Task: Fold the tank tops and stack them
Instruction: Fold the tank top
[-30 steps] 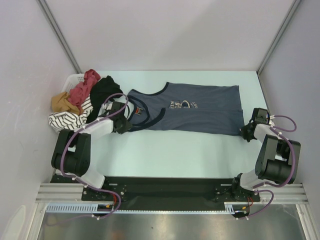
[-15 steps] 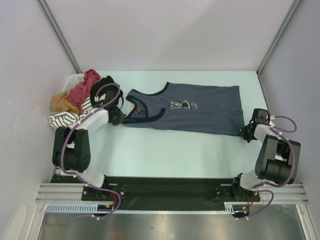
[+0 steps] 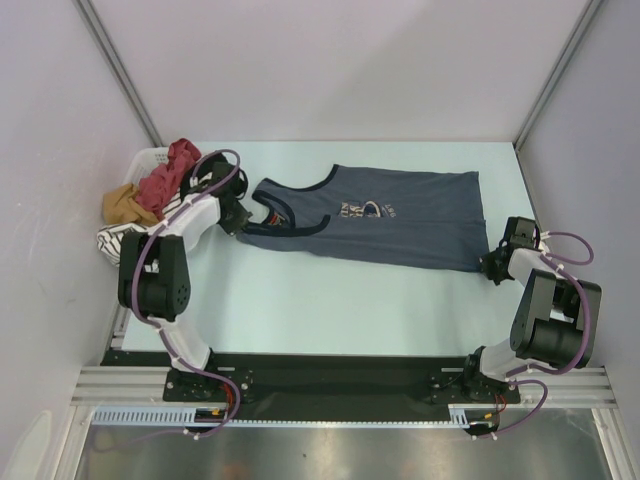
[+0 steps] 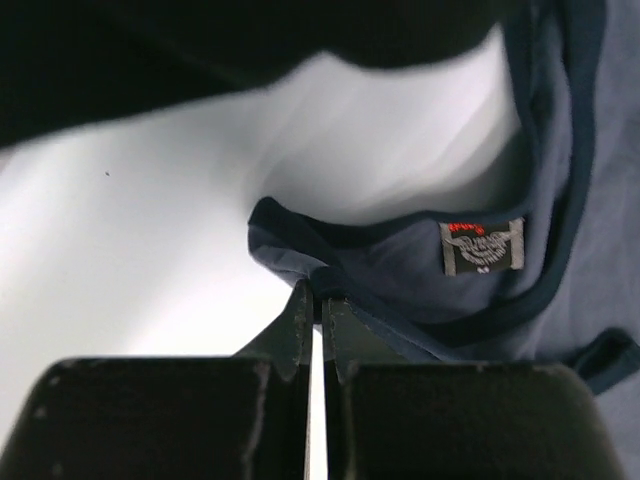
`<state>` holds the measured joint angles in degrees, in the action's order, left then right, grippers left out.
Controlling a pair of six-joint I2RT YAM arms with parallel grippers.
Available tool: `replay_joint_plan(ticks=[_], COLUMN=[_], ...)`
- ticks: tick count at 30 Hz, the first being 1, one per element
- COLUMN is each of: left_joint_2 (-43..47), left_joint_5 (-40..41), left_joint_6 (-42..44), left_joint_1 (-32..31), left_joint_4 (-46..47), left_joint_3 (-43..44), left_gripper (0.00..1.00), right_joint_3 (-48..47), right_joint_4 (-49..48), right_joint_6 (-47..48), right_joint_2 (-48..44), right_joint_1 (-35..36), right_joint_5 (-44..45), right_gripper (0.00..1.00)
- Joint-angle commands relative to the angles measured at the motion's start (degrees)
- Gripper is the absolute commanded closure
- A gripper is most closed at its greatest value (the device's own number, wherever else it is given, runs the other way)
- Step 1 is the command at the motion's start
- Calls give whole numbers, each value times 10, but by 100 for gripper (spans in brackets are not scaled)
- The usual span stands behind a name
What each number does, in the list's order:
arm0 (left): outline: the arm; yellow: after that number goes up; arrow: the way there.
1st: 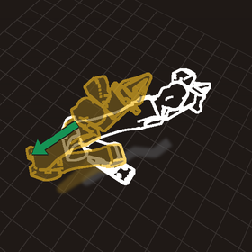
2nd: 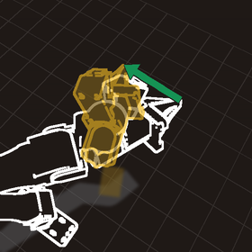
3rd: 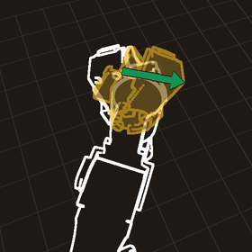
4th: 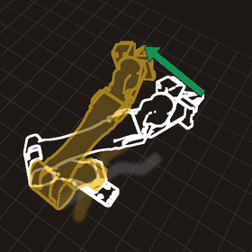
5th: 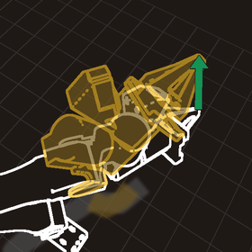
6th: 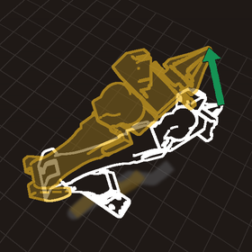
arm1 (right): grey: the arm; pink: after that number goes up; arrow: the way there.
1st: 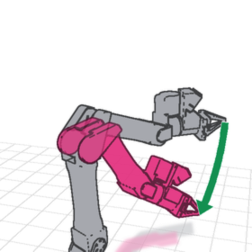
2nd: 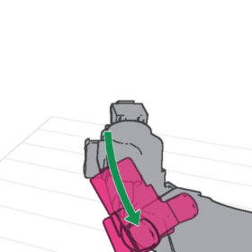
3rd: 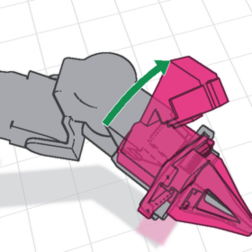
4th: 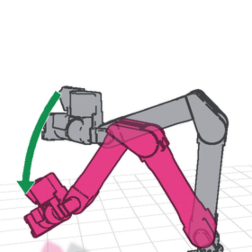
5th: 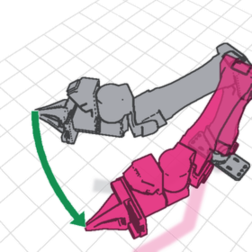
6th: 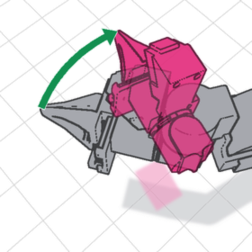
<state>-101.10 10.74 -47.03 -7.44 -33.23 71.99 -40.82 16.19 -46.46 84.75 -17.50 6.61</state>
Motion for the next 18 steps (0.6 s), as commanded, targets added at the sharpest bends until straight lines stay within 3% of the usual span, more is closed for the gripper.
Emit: replay_joint_plan(ticks=[1, 5, 18], left_joint_2=[-19, -25, 70], left_joint_5=[33, 36, 45], left_joint_6=[5, 11, 16], left_joint_1=[22, 34, 34], left_joint_4=[-21, -28, -34], left_joint_3=[36, 42, -57], left_gripper=[100, 100, 100], right_joint_3=[-12, -17, 20], right_joint_4=[30, 34, 90], right_joint_6=[8, 7, 7], right_joint_2=[0, 2, -71], right_joint_1=[-7, -7, 2], right_joint_5=[33, 31, 28], right_gripper=[100, 100, 100])
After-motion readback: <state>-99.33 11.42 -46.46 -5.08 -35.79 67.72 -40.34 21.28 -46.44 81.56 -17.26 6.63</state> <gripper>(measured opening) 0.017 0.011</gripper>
